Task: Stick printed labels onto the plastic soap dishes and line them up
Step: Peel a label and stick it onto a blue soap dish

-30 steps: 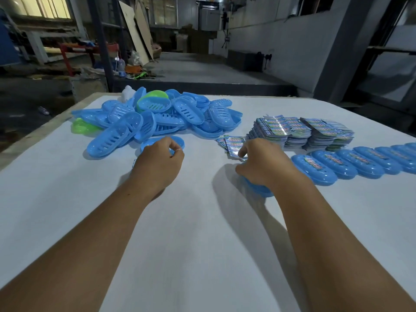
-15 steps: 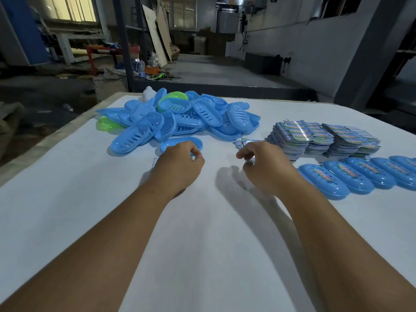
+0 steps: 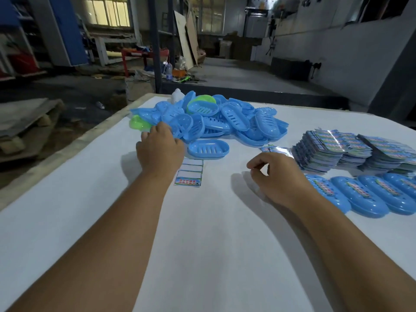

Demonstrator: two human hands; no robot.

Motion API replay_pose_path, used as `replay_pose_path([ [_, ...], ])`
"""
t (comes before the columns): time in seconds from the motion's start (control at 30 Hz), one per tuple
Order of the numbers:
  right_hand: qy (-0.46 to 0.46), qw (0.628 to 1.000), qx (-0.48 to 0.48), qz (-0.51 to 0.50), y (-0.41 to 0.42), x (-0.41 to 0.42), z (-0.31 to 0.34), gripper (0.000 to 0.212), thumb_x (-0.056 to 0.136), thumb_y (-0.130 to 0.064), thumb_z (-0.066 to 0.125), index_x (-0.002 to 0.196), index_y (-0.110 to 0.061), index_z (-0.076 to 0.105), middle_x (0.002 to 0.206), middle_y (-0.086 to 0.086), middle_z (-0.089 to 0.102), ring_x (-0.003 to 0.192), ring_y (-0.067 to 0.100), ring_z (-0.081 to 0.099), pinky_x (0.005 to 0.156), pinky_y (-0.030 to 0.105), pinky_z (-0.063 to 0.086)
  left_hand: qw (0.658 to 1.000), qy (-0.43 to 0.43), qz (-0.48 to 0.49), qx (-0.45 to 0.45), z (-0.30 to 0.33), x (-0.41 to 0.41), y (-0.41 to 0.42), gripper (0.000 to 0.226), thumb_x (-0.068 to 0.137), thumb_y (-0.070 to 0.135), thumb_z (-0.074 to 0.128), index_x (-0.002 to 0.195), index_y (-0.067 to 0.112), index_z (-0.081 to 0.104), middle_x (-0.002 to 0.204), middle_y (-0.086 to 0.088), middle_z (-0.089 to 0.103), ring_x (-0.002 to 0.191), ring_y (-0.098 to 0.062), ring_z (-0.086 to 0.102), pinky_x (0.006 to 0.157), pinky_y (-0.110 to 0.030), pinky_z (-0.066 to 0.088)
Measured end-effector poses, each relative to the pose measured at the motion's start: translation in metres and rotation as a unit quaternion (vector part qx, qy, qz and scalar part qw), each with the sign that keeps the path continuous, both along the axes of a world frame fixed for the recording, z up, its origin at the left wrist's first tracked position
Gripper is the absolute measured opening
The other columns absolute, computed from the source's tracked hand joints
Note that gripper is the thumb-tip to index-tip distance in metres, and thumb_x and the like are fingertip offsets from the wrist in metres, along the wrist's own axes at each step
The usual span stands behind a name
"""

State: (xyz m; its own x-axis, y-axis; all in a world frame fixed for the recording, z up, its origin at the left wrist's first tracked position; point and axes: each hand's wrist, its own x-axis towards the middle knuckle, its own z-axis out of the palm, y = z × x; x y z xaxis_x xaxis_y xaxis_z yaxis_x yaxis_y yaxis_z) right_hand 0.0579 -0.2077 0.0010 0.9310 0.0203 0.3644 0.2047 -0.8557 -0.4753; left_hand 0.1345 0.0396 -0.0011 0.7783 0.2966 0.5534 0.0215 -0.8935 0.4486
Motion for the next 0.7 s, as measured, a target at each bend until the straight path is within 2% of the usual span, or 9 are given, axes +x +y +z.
replay_pose_path([
  [0.13,0.007,1.0,0.001,0.001,-0.001,0.001,-0.002,0.017,0.093,-0.016,0.061,0.1,-0.026,0.073,0.091,-0.017,0.066,0.076,-0.025,0.046,0.066,-0.002,0.033,0.995,0.078,0.063,0.027,-0.01,0.012,0.016,0.034,0.093,0.028,0.063,0.123,0.015,0.055,0.12,-0.007,0.064,0.111,-0.032,0.053,0.088,-0.044,0.044],
  [0.4,0.002,1.0,0.004,0.003,-0.003,0.003,-0.003,0.017,0.093,-0.015,0.062,0.097,-0.027,0.073,0.092,-0.016,0.067,0.076,-0.025,0.047,0.065,-0.004,0.032,0.991,0.08,0.088,0.067,-0.01,0.014,0.018,0.016,0.093,0.024,0.066,0.109,0.02,0.068,0.099,-0.004,0.069,0.101,-0.027,0.054,0.08,-0.039,0.038],
  [0.53,-0.001,1.0,0.009,0.002,-0.003,0.002,-0.004,0.016,0.093,-0.016,0.062,0.098,-0.027,0.073,0.089,-0.019,0.065,0.076,-0.025,0.046,0.066,-0.003,0.033,0.997,-0.022,0.055,0.057,0.002,0.005,0.012,0.018,0.096,0.024,0.063,0.111,0.015,0.068,0.1,-0.007,0.068,0.097,-0.027,0.057,0.079,-0.04,0.042],
  [0.63,-0.019,0.999,0.03,-0.007,-0.001,0.002,-0.002,0.018,0.092,-0.019,0.064,0.106,-0.028,0.071,0.09,-0.019,0.061,0.076,-0.011,0.052,0.066,0.002,0.035,0.99,-0.117,-0.063,-0.046,0.018,-0.007,-0.001,0.023,0.1,0.02,0.051,0.115,0.01,0.065,0.107,-0.011,0.063,0.097,-0.026,0.059,0.082,-0.041,0.053],
  [0.7,-0.034,0.998,0.054,-0.013,-0.001,0.001,-0.001,0.03,0.091,-0.024,0.067,0.12,-0.031,0.065,0.098,-0.018,0.059,0.077,-0.002,0.053,0.068,0.009,0.036,0.974,-0.137,-0.135,-0.119,0.026,-0.016,-0.015,0.023,0.1,0.021,0.048,0.112,0.011,0.065,0.108,-0.008,0.061,0.095,-0.019,0.057,0.081,-0.035,0.053],
])
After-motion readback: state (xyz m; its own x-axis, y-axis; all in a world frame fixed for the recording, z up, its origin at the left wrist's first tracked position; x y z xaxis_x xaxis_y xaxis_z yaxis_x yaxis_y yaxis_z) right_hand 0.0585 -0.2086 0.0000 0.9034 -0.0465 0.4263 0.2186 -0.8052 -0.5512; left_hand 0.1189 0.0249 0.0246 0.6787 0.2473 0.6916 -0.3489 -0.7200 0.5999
